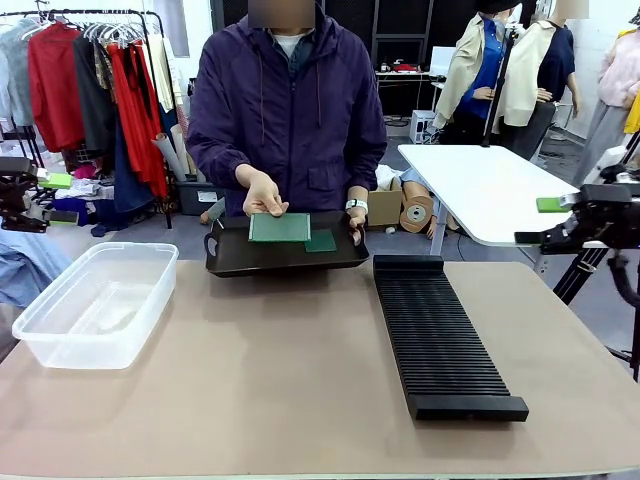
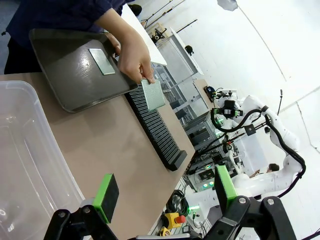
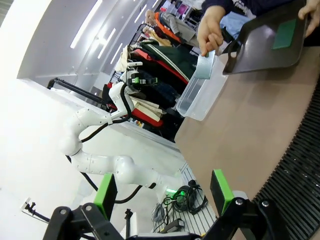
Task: Sort PCBs into racks and boxes based on the side picked up.
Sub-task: Pick up the Blank PCB handed by the Human.
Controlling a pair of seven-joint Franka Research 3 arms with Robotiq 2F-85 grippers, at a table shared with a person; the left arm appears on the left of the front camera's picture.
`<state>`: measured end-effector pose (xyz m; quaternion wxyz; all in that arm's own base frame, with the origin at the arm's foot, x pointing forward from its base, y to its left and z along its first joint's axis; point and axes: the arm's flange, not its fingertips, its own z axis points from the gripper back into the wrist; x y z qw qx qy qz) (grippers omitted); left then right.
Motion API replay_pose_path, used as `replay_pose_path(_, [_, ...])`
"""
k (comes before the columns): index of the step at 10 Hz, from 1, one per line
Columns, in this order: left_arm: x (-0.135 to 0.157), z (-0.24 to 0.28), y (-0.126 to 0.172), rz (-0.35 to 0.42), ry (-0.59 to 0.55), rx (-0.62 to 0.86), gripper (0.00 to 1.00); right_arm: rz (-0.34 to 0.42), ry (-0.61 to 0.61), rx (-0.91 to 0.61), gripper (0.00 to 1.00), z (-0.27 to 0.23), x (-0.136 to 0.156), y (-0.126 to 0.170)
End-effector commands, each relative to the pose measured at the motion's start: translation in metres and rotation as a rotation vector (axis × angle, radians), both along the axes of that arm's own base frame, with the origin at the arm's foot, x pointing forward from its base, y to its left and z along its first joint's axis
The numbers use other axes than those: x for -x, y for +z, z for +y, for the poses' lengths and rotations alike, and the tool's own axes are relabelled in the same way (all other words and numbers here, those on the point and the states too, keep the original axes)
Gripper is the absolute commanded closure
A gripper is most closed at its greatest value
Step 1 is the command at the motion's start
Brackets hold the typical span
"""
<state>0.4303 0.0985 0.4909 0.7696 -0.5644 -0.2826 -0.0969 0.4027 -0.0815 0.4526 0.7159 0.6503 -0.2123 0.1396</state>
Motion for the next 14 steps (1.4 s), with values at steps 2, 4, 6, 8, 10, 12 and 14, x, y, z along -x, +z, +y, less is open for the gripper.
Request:
replay_pose_path(2, [0.002, 0.0, 0.002, 0.003, -0.004, 0.006, 0.0, 0.013, 0.043, 0.012, 0.0, 0.029, -0.03, -0.009])
replay_pose_path(4, [0.002, 0.0, 0.002, 0.003, -0.004, 0.006, 0.0, 0.021, 0.075, 0.019, 0.0, 0.05, -0.045, -0.018])
replay_pose_path(6, [0.002, 0.0, 0.002, 0.003, -0.004, 0.006, 0.0, 0.021, 0.098, 0.017, 0.0, 0.07, -0.063, -0.025])
replay_pose_path(8, [0.002, 0.0, 0.002, 0.003, -0.004, 0.006, 0.0, 0.042, 0.09, 0.014, 0.0, 0.095, -0.085, -0.035])
replay_pose_path(10, [0.002, 0.0, 0.002, 0.003, -0.004, 0.006, 0.0, 0.07, 0.122, 0.032, 0.0, 0.121, -0.099, -0.044])
replay_pose_path(12, [0.002, 0.0, 0.002, 0.003, -0.004, 0.006, 0.0, 0.088, 0.101, 0.016, 0.0, 0.145, -0.112, -0.057])
replay_pose_path(14, [0.002, 0.0, 0.002, 0.003, -0.004, 0.006, 0.0, 0.09, 0.064, -0.006, 0.0, 0.163, -0.125, -0.069])
